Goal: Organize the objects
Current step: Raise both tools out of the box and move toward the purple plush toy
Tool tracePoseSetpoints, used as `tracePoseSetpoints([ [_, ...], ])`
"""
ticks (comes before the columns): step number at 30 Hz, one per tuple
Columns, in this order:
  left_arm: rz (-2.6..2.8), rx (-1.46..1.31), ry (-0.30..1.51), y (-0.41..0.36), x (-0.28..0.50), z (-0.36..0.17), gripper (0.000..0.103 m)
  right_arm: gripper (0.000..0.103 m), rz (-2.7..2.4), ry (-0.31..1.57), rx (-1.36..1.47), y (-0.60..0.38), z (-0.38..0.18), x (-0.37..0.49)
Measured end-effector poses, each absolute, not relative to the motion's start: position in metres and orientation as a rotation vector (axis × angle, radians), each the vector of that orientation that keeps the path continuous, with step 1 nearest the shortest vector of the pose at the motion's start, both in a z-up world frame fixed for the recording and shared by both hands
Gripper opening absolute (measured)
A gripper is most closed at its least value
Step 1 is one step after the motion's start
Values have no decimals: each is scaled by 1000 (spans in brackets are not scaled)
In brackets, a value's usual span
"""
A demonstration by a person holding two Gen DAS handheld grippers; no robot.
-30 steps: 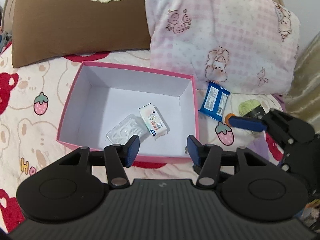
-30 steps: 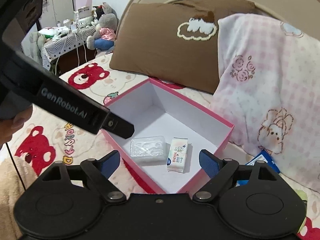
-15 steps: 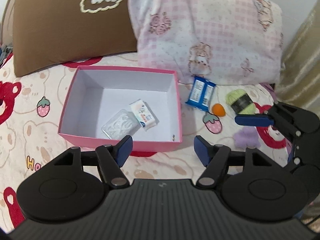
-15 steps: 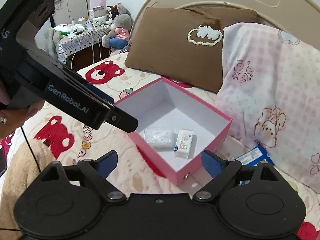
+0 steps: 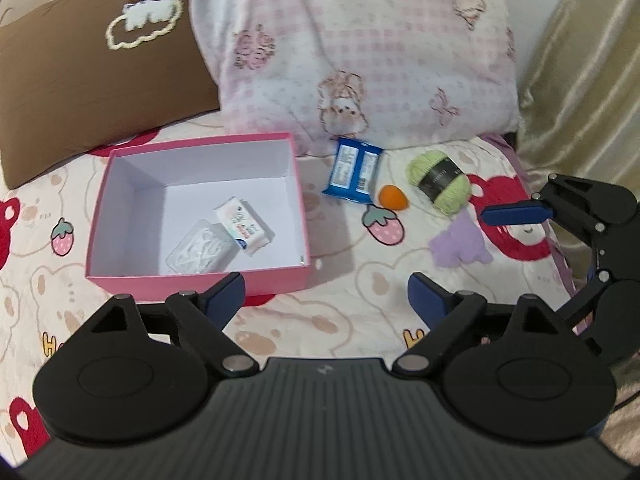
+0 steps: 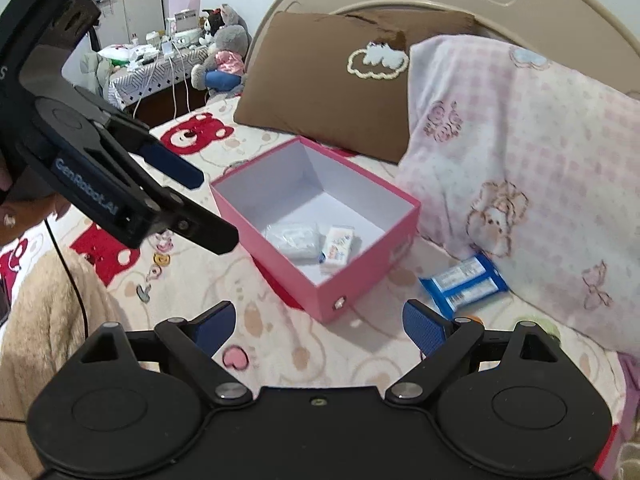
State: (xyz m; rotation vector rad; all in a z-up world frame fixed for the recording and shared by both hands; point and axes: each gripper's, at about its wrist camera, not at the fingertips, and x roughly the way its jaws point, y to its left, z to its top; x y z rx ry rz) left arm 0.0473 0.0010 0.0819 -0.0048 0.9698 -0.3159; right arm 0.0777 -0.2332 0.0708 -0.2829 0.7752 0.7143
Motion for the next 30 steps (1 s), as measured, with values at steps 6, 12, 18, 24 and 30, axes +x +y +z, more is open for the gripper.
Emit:
tracePoseSetpoints([
  [6, -361, 17, 1014, -19, 46, 73, 90, 93, 687, 822, -311, -254, 60, 69],
  [12, -407, 21, 1041, -34, 43, 66, 92, 93, 658, 859, -326, -273, 52, 63],
  [18, -456, -8, 1090, -49, 45, 56, 92, 93, 624, 888, -316, -295, 44, 59],
  [24, -463, 20, 1077, -73, 49, 45, 92, 93, 561, 922, -226, -319, 33, 61],
  [30, -491, 37, 1067, -96, 56, 34, 92, 93, 536, 907, -206, -332, 24, 59],
])
